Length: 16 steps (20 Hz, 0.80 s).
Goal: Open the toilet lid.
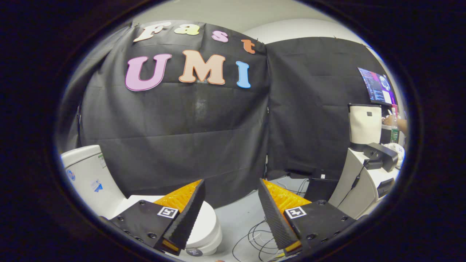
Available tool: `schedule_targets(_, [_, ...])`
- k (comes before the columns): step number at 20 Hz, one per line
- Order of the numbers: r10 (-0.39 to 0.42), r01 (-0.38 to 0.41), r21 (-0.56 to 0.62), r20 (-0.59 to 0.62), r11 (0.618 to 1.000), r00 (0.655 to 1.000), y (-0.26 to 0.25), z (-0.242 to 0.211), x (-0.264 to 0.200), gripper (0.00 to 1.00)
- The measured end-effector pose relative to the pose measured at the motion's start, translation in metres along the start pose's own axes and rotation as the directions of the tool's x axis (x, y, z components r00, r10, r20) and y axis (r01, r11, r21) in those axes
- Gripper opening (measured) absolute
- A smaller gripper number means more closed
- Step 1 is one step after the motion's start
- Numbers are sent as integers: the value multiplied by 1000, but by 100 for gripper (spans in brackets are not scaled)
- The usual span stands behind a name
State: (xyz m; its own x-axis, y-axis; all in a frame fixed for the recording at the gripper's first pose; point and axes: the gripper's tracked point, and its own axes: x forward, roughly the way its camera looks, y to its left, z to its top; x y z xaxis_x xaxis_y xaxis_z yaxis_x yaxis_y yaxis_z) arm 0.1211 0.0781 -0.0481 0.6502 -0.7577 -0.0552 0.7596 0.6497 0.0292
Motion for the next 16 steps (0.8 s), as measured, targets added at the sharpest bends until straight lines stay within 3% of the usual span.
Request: schedule_targets(16, [0,0,-2,-4,1000,1000,0,1,1,91])
